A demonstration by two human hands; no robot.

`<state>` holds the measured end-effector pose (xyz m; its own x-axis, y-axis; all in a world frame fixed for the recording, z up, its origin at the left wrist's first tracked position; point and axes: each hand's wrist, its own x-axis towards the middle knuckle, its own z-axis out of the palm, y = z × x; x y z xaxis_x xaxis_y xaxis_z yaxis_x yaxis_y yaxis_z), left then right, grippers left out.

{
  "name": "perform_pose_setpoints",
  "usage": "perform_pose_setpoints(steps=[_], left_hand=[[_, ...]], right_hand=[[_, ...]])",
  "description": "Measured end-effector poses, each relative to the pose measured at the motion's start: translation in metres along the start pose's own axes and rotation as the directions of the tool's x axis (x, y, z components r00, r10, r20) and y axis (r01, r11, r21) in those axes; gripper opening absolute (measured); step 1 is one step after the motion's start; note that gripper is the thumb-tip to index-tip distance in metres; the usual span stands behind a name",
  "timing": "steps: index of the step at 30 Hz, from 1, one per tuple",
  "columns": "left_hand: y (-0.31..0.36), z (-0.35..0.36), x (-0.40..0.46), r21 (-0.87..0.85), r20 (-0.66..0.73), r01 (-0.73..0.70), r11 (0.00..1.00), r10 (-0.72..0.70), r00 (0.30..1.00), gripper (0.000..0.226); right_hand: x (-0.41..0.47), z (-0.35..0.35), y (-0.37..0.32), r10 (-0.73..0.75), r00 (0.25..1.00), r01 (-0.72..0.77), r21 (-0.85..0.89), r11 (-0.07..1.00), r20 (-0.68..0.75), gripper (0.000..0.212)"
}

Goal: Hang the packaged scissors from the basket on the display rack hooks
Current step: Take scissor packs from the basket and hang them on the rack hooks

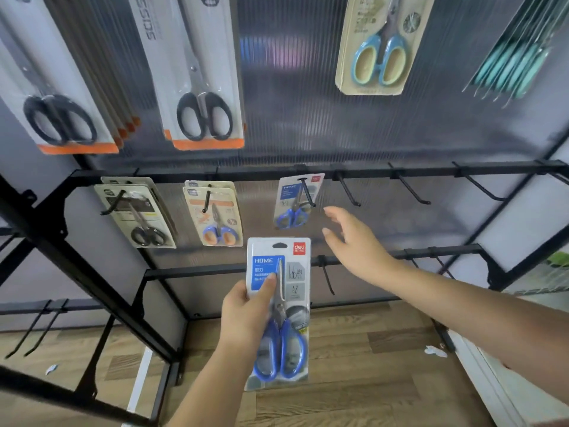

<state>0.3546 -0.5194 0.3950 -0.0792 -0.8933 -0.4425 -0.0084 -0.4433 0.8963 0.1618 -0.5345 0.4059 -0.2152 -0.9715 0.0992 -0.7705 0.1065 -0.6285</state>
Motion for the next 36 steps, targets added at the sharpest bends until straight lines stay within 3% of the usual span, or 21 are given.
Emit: perform_pose_setpoints(steps=[2,5,9,14,21,36], left_hand=[[-0.002,0.001,0.000,0.011,0.004,0.000,1.000,0.000,1.000,0.023],[-0.002,0.006,-0.004,0.025,0.027,-0.002,1.000,0.002,1.000,0.021],[0.002,0.017,-0.004,0.065,0.048,-0.048,0.997,0.045,0.998,0.019],[0.007,0.030,-0.004,0.061,0.100,-0.100,0.993,0.094,0.991,0.013],[-0.016,0.025,0.006,0.172,0.119,-0.095,0.980,0.075,0.990,0.011],[-0.014,0.042,0.024,0.185,0.047,-0.112,0.976,0.105,0.993,0.008]], right_hand=[[-0.012,-0.012,-0.003,-0.133,0.991,0.131,-0.078,0.988,-0.028,0.047],[-0.017,-0.025,-0.010,-0.191,0.980,0.188,-0.052,0.981,-0.063,0.047],[-0.019,-0.029,-0.019,-0.135,0.988,0.130,0.069,0.989,0.074,0.040],[-0.016,-0.033,-0.023,-0.109,0.989,0.093,0.148,0.985,0.104,0.004],[0.004,-0.044,-0.012,-0.091,0.996,0.091,0.064,0.994,0.001,0.008],[0.039,-0.027,-0.005,-0.058,0.992,0.050,-0.067,0.996,-0.112,0.017]])
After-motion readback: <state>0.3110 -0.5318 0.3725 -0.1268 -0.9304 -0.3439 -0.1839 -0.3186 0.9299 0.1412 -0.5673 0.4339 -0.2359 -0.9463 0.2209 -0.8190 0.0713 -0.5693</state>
